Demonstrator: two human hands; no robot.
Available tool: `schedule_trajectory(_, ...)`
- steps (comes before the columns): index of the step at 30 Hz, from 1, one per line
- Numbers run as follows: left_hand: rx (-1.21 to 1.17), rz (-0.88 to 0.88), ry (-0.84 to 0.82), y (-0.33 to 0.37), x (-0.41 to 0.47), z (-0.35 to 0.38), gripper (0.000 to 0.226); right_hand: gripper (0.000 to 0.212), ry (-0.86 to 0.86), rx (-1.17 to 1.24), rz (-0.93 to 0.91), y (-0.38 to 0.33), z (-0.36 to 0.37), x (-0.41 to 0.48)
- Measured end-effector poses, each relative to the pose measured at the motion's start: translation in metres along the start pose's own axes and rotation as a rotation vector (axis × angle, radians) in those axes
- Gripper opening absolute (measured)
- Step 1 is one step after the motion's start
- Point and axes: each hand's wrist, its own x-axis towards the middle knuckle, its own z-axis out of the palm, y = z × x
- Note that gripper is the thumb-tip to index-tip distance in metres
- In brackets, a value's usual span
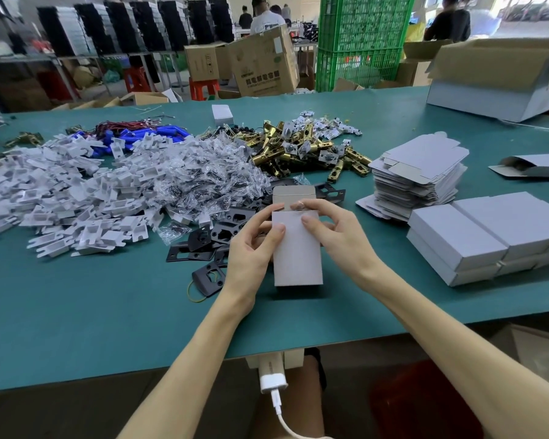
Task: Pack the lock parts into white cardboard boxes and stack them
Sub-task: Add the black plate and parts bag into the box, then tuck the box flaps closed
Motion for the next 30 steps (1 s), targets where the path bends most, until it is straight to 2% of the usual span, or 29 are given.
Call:
schedule_trajectory(3,0.01,0.006,-0.001,0.0,-0.001,0.0,0.033,0.041,-0.039,-0.015,-0.07,-0.001,0.001,-0.003)
schedule_trajectory(8,0.008,0.006,-0.005,0.0,-0.001,0.0,0.035,0.021,-0.001,-0.153,-0.09,0.002,0.003,-0.002)
schedule_trajectory(12,0.016,-0.001,-0.016,0.0,-0.002,0.0,0.036,0.013,-0.097,-0.321,-0.042,-0.005,-0.004,0.004)
schedule_trajectory(17,0.015,0.001,-0.013,0.002,-0.002,0.0,0.034,0.021,-0.145,-0.412,-0.122,-0.013,-0.012,0.013)
schedule_trajectory(19,0.015,0.0,-0.006,0.002,-0.002,0.0,0.033,0.028,-0.12,-0.339,-0.13,-0.011,-0.009,0.01)
schedule_trajectory(21,0.022,-0.005,-0.001,0.003,-0.002,0.001,0.033,0.033,-0.029,-0.159,-0.058,-0.005,-0.005,0.005)
schedule_trajectory(22,0.027,-0.007,-0.003,0.002,-0.002,0.001,0.032,0.032,0.021,-0.1,-0.03,-0.002,-0.003,0.003)
schedule_trajectory(25,0.037,-0.014,-0.014,0.003,-0.002,0.001,0.031,0.017,0.104,-0.118,-0.059,0.006,0.002,-0.002)
schedule_trajectory(30,0.006,-0.023,-0.02,0.003,-0.002,0.002,0.022,0.013,0.099,0.028,-0.039,0.01,0.006,-0.01)
